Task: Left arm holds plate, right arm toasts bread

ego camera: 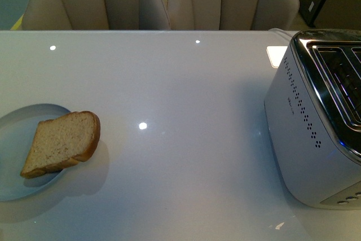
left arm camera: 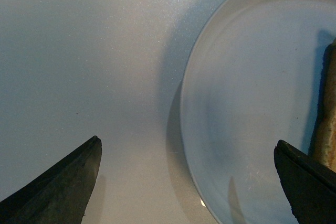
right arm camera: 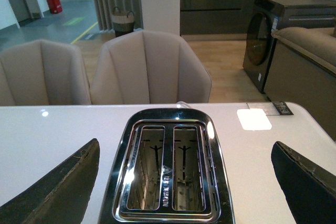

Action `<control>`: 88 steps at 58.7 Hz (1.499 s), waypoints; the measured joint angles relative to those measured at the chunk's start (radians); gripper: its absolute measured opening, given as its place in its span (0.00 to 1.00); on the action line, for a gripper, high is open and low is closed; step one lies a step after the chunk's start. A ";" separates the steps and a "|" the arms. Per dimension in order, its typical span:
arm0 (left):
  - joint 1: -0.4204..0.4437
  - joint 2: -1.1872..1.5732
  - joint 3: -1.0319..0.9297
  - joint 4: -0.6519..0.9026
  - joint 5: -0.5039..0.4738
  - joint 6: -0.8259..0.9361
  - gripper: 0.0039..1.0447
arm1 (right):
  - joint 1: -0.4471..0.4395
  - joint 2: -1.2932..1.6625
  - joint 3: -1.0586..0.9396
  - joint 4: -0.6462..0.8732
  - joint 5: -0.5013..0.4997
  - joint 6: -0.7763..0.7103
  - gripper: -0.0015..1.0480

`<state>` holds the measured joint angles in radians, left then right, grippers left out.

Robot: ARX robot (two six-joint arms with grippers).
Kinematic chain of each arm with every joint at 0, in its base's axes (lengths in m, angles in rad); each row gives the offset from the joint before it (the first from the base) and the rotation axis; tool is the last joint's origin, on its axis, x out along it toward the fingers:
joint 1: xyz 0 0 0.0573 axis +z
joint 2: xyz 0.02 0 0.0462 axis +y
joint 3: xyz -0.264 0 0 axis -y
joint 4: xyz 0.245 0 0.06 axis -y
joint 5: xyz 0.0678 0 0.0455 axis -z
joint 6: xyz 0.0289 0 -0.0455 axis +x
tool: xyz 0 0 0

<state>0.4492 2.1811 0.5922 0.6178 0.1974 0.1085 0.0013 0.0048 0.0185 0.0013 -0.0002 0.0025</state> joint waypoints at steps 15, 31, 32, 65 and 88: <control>-0.045 0.128 0.056 0.021 -0.035 0.007 0.94 | 0.000 0.000 0.000 0.000 0.000 0.000 0.91; -0.072 0.164 0.088 0.022 -0.044 0.002 0.67 | 0.000 0.000 0.000 0.000 0.000 0.000 0.91; -0.072 0.164 0.089 0.019 -0.044 0.002 0.63 | 0.000 0.000 0.000 0.000 0.000 0.000 0.91; -0.024 0.131 0.098 -0.070 0.055 -0.138 0.03 | 0.000 0.000 0.000 0.000 0.000 0.000 0.91; 0.045 -0.010 0.043 -0.134 0.135 -0.254 0.03 | 0.000 0.000 0.000 0.000 0.000 0.000 0.91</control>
<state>0.4942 2.1715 0.6350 0.4835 0.3325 -0.1459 0.0013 0.0048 0.0185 0.0013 -0.0002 0.0029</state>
